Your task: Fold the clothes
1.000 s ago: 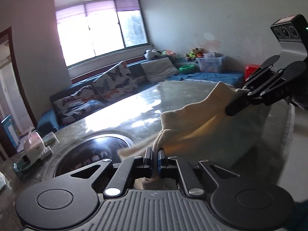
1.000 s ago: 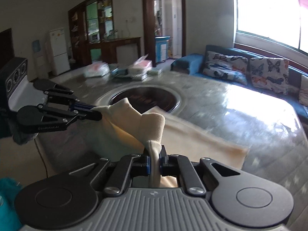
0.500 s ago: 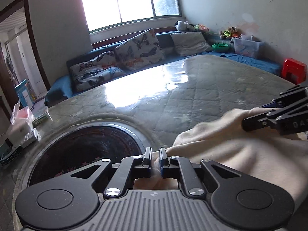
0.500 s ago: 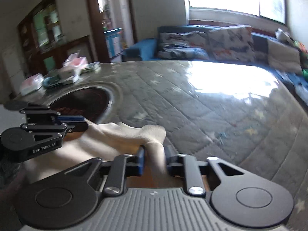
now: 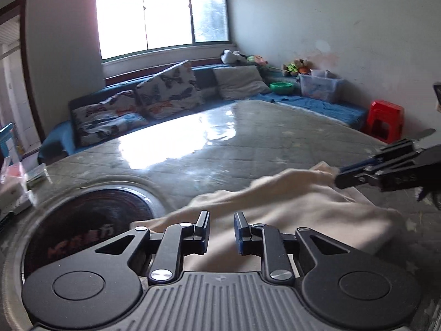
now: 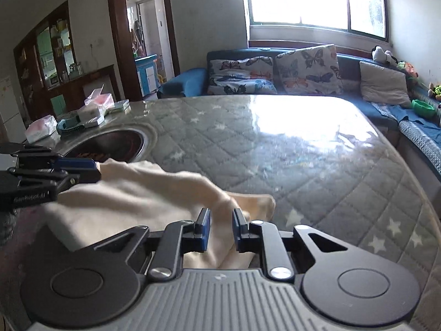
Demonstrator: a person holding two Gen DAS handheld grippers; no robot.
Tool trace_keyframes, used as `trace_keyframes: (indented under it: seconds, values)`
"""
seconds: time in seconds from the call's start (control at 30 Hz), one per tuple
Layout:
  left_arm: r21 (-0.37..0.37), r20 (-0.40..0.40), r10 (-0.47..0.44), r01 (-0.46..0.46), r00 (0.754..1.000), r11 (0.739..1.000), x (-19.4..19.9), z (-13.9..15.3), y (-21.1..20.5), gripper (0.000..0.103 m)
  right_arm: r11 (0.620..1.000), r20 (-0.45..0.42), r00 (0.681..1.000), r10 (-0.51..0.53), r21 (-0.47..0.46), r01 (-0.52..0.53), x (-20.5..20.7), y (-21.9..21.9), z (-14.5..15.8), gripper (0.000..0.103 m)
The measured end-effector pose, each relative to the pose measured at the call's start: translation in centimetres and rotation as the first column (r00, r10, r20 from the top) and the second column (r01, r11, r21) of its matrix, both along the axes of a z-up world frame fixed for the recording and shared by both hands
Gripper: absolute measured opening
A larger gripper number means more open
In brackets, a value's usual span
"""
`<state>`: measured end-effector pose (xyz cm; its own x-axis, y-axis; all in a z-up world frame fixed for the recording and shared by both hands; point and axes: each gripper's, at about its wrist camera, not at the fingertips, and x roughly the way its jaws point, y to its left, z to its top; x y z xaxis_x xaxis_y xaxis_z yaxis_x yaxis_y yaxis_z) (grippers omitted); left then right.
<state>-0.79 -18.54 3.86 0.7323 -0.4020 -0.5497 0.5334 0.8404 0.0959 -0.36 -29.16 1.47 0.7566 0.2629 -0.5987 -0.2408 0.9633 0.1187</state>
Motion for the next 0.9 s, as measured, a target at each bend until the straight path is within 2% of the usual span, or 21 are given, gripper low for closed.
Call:
trace_keyframes:
  seconds: [0.1, 0.17, 0.23, 0.37, 0.47, 0.67, 0.83, 0.9]
  values:
    - [0.033, -0.027, 0.016, -0.015, 1.000, 0.999, 0.9, -1.3, -0.5, 0.023, 1.000, -0.018, 1.000, -0.021, -0.006, 0.021, 0.7, -0.1, -1.0, 0.016]
    - [0.023, -0.036, 0.023, -0.022, 0.999, 0.999, 1.2, -1.5, -0.1, 0.023, 0.998, -0.019, 0.999, -0.046, -0.036, 0.046, 1.0, -0.3, -1.4, 0.016]
    - [0.014, -0.037, 0.025, -0.025, 0.999, 1.000, 1.4, -1.4, 0.2, 0.023, 0.998, -0.023, 0.998, -0.058, 0.005, 0.058, 1.1, -1.1, -1.0, 0.016]
    - [0.005, -0.039, 0.045, -0.045, 0.998, 0.999, 2.1, -1.1, 0.3, 0.023, 0.999, -0.002, 1.000, -0.030, 0.019, 0.030, 1.4, -1.4, -0.2, 0.018]
    - [-0.005, -0.073, 0.091, -0.091, 0.993, 0.996, 3.8, -1.1, 0.5, 0.023, 1.000, -0.021, 1.000, -0.013, 0.027, 0.013, 2.3, -0.8, -0.5, 0.017]
    - [0.009, -0.146, 0.146, -0.146, 0.978, 0.989, 6.6, -1.4, 0.5, 0.023, 1.000, -0.009, 1.000, 0.018, -0.008, -0.018, 3.7, 1.1, 0.2, 0.018]
    - [0.000, -0.162, 0.178, -0.181, 0.971, 0.984, 7.2, -1.6, 0.4, 0.024, 0.995, -0.049, 0.997, 0.057, -0.080, -0.061, 6.0, 3.5, -0.4, 0.018]
    - [-0.008, -0.161, 0.186, -0.190, 0.969, 0.982, 7.2, -1.6, 0.6, 0.024, 0.994, -0.044, 0.998, 0.049, -0.094, -0.053, 6.6, 3.9, -0.6, 0.022]
